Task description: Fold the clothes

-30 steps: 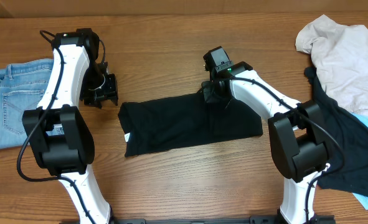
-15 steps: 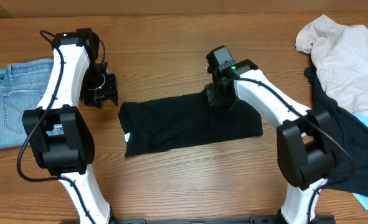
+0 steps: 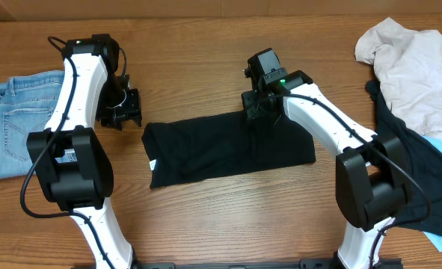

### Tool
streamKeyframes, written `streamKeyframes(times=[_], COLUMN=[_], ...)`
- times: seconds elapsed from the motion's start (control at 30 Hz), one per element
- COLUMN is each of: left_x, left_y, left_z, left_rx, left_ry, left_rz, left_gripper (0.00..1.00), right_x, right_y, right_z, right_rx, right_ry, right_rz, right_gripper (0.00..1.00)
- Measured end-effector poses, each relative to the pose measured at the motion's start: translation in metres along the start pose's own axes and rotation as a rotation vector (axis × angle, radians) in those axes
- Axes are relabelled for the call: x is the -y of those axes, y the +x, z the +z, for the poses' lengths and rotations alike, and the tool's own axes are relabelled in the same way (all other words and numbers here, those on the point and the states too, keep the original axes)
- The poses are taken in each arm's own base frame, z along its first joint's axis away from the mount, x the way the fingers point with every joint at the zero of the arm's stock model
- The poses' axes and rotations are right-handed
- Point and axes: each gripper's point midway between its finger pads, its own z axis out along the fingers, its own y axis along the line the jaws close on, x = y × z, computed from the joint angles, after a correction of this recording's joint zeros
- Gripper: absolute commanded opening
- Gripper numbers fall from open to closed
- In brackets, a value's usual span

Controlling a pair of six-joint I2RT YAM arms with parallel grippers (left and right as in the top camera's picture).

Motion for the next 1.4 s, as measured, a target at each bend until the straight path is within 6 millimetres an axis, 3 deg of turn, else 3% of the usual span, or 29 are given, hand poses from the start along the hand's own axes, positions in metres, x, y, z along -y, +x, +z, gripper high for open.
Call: streamKeyframes(times=[0.13,0.37,0.6,0.8,1.0,1.27,1.4], left_x=[0.0,0.0,0.0,0.0,0.0,0.0,0.0], left_y=[0.0,0.0,0.0,0.0,0.0,0.0,0.0], left_z=[0.0,0.0,0.0,0.0,0.0,0.0,0.0], left_rx=[0.0,0.001,0.0,0.0,0.001,0.0,0.0], left_ry=[0.0,0.0,0.0,0.0,0.0,0.0,0.0], left_rz=[0.0,0.0,0.0,0.0,0.0,0.0,0.0], left_gripper=[0.52,0.52,0.52,0.52,0.52,0.52,0.52], right_x=[0.001,0.007,0.011,0.017,0.02,0.022,0.021], right_y=[0.0,0.017,0.016,0.015,0.021,0.032,0.042], right_z=[0.01,0.04,0.04,0.042,0.045,0.043,0.031], right_rx=[-0.002,-0.075,-0.07,-0.056,-0.067,-0.113,-0.159], right_ry=[0.002,0.029,0.054,0.084,0.095,0.105,0.098], right_rz=[0.011,0.037,0.047,0.05,0.047,0.041,-0.013], right_gripper=[0.48,0.36,0.28,0.27,0.04,0.04,0.04])
